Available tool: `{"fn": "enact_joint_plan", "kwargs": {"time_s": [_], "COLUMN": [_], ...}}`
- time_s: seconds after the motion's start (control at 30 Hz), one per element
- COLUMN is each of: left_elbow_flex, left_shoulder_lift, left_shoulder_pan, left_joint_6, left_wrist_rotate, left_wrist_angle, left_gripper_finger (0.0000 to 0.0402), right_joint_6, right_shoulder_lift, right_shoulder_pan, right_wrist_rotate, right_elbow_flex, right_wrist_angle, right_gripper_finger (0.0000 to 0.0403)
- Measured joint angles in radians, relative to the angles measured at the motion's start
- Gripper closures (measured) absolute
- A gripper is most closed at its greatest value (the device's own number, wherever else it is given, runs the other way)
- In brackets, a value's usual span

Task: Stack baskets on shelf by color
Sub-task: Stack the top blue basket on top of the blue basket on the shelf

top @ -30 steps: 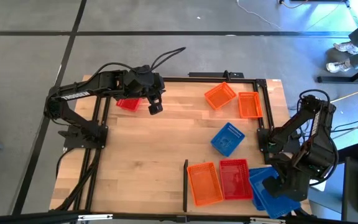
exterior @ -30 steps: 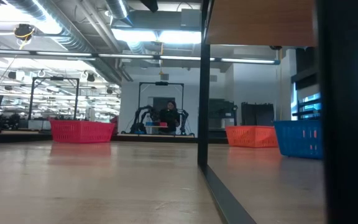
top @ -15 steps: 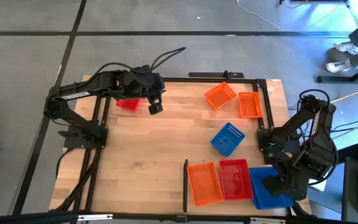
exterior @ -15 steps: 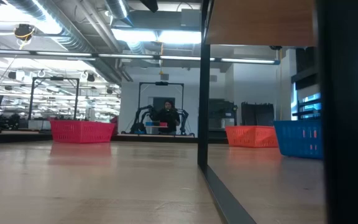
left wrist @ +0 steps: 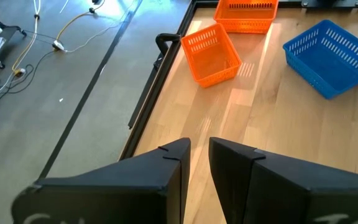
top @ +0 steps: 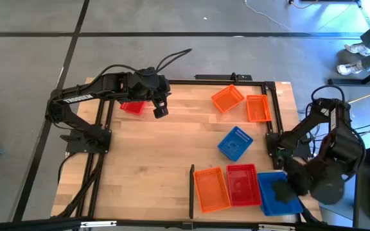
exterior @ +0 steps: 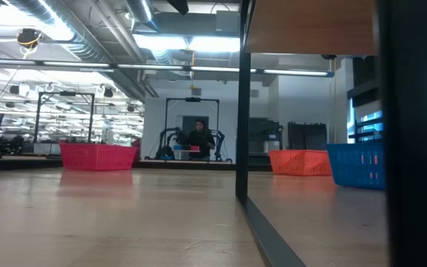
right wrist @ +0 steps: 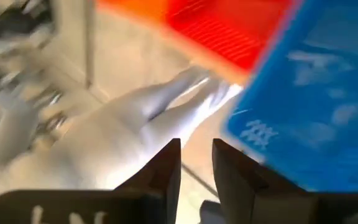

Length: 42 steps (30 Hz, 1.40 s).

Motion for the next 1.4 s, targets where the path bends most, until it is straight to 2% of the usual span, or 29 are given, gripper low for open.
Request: {"fn": "enact_joint_plan", "kwargs": {"time_s": [0.1, 0.2, 0.43, 0.73, 1.4], "left_elbow_flex": [0.000, 0.000, 0.000, 0.000, 0.000], "left_shoulder_lift": [0.000, 0.000, 0.000, 0.000, 0.000], "left_shoulder_pan": [0.000, 0.000, 0.000, 0.000, 0.000], "left_joint_6": [0.000, 0.000, 0.000, 0.000, 0.000], "left_wrist_rotate": [0.000, 0.000, 0.000, 0.000, 0.000], "left_wrist_angle": [0.000, 0.000, 0.000, 0.000, 0.000], "left_gripper_finger": [0.0350, 0.0350, 0.0350, 0.0350, 0.0350], "right_joint_6": [-0.086, -0.080, -0.096, -0.062, -0.114], "right_shoulder_lift": [0.022, 0.055, 0.109, 0.143, 0.142], "right_shoulder_pan": [0.008, 0.007, 0.008, 0.019, 0.019], "right_wrist_rotate": [0.015, -0.030, -0.141, -0.250, -0.296], "right_elbow_flex": [-0.010, -0.010, -0.011, -0.011, -0.022], "right_wrist_angle": [0.118, 0.184, 0.265, 0.145, -0.012], "right_gripper_finger": [0.0314, 0.0324, 0.0396, 0.0399, 0.0402]}}
